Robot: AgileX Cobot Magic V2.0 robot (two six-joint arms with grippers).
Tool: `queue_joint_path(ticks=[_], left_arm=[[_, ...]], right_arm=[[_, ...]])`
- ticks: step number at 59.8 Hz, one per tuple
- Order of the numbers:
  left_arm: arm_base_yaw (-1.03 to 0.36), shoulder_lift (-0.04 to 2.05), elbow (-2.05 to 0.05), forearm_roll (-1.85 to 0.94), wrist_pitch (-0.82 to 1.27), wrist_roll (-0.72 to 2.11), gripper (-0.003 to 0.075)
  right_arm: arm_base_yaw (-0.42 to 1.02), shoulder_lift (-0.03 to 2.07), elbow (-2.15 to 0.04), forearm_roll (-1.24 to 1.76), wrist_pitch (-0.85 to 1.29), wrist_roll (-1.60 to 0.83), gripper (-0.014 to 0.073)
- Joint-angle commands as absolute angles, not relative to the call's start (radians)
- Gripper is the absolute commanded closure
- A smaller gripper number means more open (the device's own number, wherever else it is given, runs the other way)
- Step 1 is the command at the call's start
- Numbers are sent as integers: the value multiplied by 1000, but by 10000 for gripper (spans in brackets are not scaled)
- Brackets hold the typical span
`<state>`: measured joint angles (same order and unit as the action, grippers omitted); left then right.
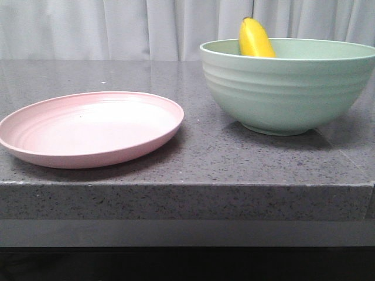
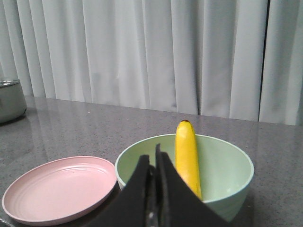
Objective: Transfer banana from pink plate to green bowl
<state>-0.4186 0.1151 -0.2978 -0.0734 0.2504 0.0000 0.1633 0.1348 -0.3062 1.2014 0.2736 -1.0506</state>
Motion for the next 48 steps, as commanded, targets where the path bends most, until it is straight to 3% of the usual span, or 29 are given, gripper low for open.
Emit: queue_joint_path(ticks=[1, 30, 48], left_arm=[[-417, 123, -307, -78, 146, -8, 741], [-127, -26, 13, -68, 50, -8, 741], [-61, -24, 12, -68, 82, -8, 741]], right_arm=[[162, 146, -331, 1227, 251, -1055, 699], [162, 146, -331, 1227, 257, -1055, 699], [162, 146, -330, 1227, 262, -1055, 699]])
